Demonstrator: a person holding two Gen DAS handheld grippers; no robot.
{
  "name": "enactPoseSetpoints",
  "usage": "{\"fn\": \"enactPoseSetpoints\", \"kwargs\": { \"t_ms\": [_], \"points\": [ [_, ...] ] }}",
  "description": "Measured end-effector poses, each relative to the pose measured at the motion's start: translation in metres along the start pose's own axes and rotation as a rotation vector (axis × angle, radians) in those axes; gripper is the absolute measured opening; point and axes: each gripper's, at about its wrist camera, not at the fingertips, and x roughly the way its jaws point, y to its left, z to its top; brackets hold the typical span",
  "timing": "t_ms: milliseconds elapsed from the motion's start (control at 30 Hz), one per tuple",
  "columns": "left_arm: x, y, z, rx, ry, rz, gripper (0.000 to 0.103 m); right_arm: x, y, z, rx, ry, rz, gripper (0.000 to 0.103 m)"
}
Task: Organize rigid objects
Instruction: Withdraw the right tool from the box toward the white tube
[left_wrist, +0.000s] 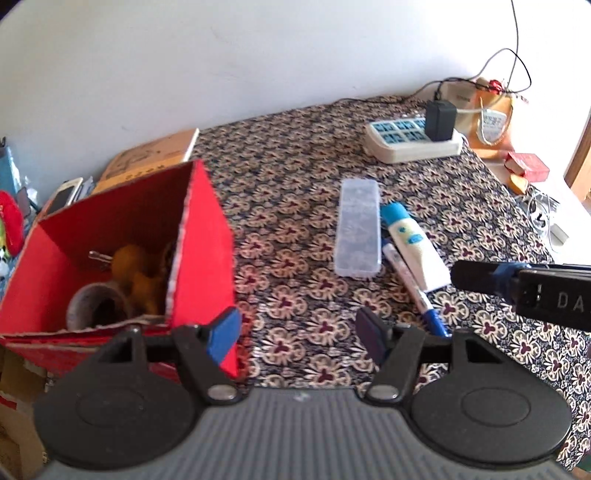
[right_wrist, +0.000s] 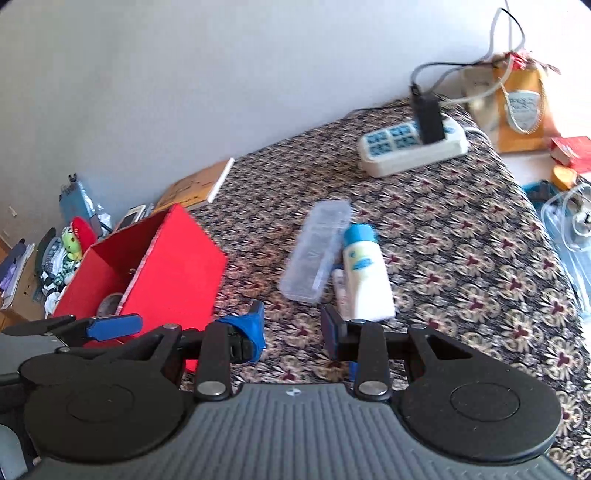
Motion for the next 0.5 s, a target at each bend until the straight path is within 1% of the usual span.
{"fn": "enactPoseSetpoints", "kwargs": {
  "t_ms": [167, 367, 433, 500],
  "points": [
    [0.017, -0.015, -0.009, 0.005, 0.050, -0.038, 0.068, 0.003, -0.022, -0.005, 0.011, 0.030, -0.023, 0.016],
    [0.040, -0.025, -0.022, -0.013, 0.109, -0.132, 0.068, 0.016, -0.049, -0.009, 0.047, 0.088, -0.046, 0.016],
    [0.048, -0.029, -0.026, -0.013, 0.120, -0.142, 0.068, 0.023, -0.055, -0.008, 0.035, 0.100, -0.063, 0.016],
    [0.056, -0.033, -0.029, -0.014, 0.133, -0.162, 0.068, 0.032, -0.059, -0.005, 0.019, 0.119, -0.063, 0.016]
  ]
}}
